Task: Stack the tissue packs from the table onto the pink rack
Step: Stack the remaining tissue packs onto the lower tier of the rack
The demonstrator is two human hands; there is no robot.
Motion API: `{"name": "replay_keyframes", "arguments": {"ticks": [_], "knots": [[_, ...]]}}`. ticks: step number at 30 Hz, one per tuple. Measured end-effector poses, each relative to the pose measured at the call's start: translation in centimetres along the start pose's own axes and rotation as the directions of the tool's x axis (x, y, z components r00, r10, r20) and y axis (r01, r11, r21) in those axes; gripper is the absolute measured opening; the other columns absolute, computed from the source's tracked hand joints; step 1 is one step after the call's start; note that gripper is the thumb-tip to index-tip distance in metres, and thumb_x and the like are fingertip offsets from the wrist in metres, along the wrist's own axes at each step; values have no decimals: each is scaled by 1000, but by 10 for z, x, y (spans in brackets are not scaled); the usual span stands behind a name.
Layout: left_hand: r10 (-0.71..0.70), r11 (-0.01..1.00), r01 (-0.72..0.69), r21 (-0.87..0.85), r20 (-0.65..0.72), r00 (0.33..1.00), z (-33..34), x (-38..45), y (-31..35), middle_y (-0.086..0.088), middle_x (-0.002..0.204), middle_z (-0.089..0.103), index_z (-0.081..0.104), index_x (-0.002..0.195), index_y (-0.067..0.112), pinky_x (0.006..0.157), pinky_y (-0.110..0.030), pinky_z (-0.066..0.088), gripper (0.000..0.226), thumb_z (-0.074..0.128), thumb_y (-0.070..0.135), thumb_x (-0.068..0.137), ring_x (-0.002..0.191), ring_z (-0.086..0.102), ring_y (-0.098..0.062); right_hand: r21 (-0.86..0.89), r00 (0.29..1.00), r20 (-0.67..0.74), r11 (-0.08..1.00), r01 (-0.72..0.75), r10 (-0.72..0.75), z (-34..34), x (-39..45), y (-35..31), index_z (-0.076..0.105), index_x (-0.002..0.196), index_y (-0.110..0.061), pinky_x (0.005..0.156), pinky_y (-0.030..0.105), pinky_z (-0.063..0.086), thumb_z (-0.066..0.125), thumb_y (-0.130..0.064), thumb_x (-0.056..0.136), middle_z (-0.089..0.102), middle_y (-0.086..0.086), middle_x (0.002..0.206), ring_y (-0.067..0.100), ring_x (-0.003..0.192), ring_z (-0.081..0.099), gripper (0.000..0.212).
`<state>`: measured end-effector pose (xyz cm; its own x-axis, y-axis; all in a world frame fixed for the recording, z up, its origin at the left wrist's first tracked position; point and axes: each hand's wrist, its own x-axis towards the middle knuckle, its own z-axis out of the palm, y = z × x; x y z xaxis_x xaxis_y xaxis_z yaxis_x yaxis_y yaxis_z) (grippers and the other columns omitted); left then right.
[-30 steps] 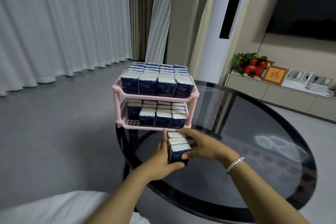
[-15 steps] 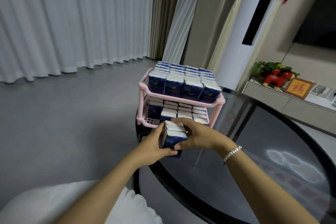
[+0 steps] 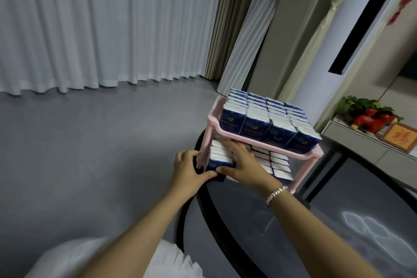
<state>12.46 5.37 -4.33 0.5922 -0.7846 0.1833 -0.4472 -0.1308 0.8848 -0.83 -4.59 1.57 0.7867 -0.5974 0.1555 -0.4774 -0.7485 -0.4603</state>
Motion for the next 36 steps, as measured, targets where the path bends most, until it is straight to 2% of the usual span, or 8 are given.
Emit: {"name": "replay_keyframes", "arguments": {"ticks": [3,5,9,12,16,24,29,36], "knots": [[3,998,-2,-68,16,1000,4,9,-2,-5,143,35,34,141,11,94,-15,29,79,78,20,76,130,41,-19,-84,999,-29,996,-32,29,5,9,8,23,147,-23,116,40,16,67,-31,83,27,0,152,18,142,20,78],[27,997,-25,-73,33,999,6,15,-2,-2,143,40,35,143,14,95,-16,29,76,75,19,79,130,42,-18,-73,998,-59,997,-10,5,6,16,11,25,147,-22,116,40,19,67,-30,83,31,1,151,20,141,24,77],[17,998,-16,-60,25,1000,15,26,-4,-4,128,53,47,131,14,90,-26,43,58,73,17,80,112,54,-22,-52,1000,-5,999,-10,9,4,32,14,24,147,-22,112,25,19,68,-24,82,32,3,151,20,140,27,79],[-3,999,3,-47,0,1000,21,32,-8,-7,119,58,52,123,11,83,-31,48,48,72,15,79,100,58,-22,-111,999,21,993,-26,29,4,36,18,19,148,-24,113,28,18,67,-24,84,26,5,153,24,141,23,80],[7,1000,-8,-22,-34,999,27,34,-10,-5,110,61,53,118,12,73,-26,43,43,72,13,79,89,56,-17,-277,999,32,961,-19,29,4,38,20,25,146,-21,113,32,20,65,-28,84,29,7,151,27,138,26,74],[6,1000,-8,-23,-89,996,36,43,-8,-6,107,64,56,116,12,73,-29,47,43,73,8,76,88,58,-20,-373,996,-91,926,-58,26,15,42,28,41,140,-29,106,32,34,63,-33,84,49,-1,139,23,127,44,61],[-8,999,6,-38,-67,998,44,50,-7,-5,109,59,54,118,9,72,-27,43,51,77,7,72,92,57,-23,-503,994,-111,861,-75,22,20,41,34,33,143,-34,113,37,22,56,-38,88,32,-8,150,24,138,27,60],[-19,997,14,-70,-69,997,52,55,-7,-9,107,62,54,111,6,74,-32,48,47,79,10,72,91,58,-25,-570,992,-95,813,-120,79,18,42,38,22,146,-36,114,42,19,44,-40,94,20,-8,155,25,142,18,57]]}}
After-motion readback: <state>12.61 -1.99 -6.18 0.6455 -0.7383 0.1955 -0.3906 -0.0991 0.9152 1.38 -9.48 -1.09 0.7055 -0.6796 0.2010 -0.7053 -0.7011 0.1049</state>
